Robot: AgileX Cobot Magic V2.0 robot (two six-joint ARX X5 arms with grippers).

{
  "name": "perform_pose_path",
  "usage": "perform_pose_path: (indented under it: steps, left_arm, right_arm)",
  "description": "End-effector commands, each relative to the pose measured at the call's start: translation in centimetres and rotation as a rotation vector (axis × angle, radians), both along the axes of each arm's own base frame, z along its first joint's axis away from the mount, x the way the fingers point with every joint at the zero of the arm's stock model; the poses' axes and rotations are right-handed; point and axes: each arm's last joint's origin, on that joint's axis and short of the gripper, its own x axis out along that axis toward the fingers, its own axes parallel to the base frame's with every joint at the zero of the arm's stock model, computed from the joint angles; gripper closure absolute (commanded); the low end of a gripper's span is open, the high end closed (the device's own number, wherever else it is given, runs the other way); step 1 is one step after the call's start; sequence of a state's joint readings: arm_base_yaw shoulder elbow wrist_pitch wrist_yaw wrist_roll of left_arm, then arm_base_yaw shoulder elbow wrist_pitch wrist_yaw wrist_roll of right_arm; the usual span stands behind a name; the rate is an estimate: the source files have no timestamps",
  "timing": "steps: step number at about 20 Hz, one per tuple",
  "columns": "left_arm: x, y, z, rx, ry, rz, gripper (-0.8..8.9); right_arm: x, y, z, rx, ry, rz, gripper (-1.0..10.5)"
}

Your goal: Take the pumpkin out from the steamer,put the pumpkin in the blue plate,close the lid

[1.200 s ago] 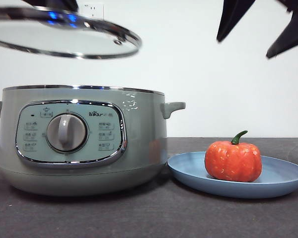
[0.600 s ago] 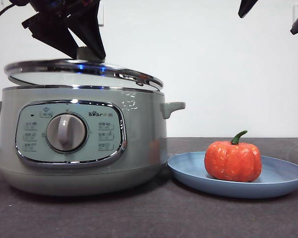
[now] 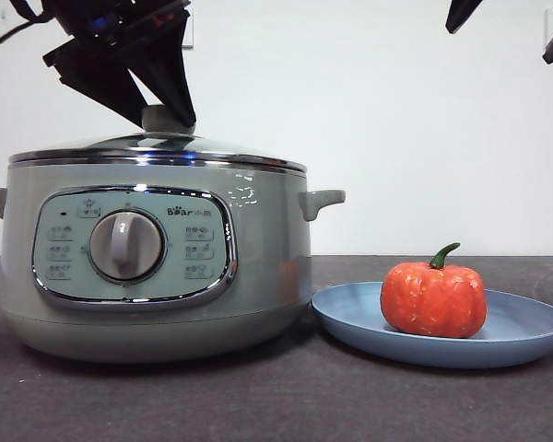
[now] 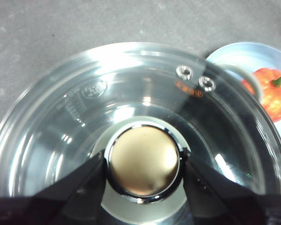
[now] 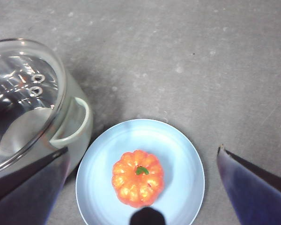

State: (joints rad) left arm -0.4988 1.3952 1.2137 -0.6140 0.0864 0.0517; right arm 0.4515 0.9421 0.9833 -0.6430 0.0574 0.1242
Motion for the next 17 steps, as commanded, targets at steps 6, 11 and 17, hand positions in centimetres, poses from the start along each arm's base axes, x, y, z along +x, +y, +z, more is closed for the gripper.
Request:
perform_pose_path:
  steps: [6,11,17]
  left_arm:
    - [0.2,-0.1,-1.1,0.039,0.066,0.002,4.09]
    - [-0.1,0.1,-0.6,0.030,0.050,0.004,3.96]
    - [-2.8,1.6,2.6,-0.037,-0.029,0.023,4.09]
  right_arm:
    - [0.0,0.0,-0.1,0.005,0.002,-0.008,3.2]
    - [0.0,0.0,-0.1,0.006,0.001,-0.008,3.2]
    - [0.0,0.0,-0.1,0.006,0.001,-0.008,3.2]
